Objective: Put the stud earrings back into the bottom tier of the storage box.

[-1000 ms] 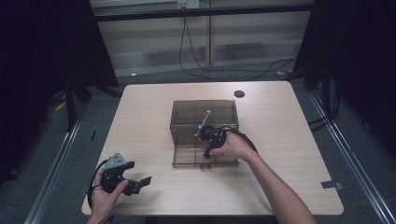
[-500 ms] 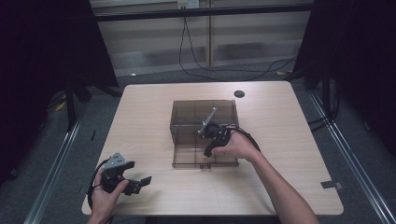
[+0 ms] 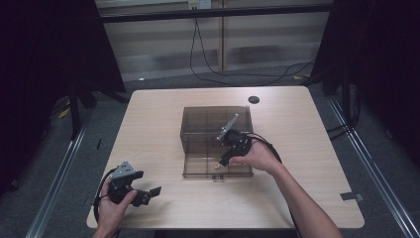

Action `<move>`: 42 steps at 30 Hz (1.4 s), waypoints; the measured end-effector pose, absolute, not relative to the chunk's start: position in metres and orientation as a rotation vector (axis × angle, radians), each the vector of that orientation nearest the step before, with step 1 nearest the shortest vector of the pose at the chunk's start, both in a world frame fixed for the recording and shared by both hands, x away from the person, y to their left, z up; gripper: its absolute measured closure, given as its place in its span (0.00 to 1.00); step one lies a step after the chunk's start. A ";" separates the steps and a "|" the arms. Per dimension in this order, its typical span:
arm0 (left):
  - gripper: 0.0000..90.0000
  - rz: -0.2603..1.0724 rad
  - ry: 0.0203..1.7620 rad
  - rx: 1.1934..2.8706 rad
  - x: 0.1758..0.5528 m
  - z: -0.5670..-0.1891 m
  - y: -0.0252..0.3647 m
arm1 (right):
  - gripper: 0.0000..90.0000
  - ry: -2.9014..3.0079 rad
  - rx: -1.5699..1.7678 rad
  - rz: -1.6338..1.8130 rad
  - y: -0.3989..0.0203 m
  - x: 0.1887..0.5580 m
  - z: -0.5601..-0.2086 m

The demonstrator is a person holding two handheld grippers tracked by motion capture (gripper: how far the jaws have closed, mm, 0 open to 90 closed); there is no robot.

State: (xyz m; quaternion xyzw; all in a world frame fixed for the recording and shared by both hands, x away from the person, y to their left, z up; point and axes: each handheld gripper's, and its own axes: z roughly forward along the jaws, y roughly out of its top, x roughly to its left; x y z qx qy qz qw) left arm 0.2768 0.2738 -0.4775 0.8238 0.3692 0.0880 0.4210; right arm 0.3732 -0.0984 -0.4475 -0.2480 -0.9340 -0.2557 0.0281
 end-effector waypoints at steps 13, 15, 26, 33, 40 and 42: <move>0.03 0.227 0.918 2.065 0.274 -0.476 0.274 | 0.70 -2.869 -0.868 -0.926 -0.123 0.361 -0.442; 0.03 0.226 0.921 2.058 0.274 -0.476 0.274 | 0.70 -2.869 -0.885 -0.945 -0.128 0.359 -0.441; 0.03 0.223 0.926 2.054 0.273 -0.476 0.274 | 0.65 -2.819 -0.998 -1.096 -0.159 0.344 -0.438; 0.03 0.224 0.927 2.056 0.273 -0.476 0.275 | 0.64 -2.795 -1.077 -1.153 -0.173 0.334 -0.441; 0.03 0.220 0.926 2.056 0.273 -0.476 0.274 | 0.62 -2.775 -1.162 -1.251 -0.190 0.318 -0.447; 0.03 0.221 0.925 2.057 0.273 -0.476 0.274 | 0.62 -2.764 -1.183 -1.259 -0.194 0.316 -0.449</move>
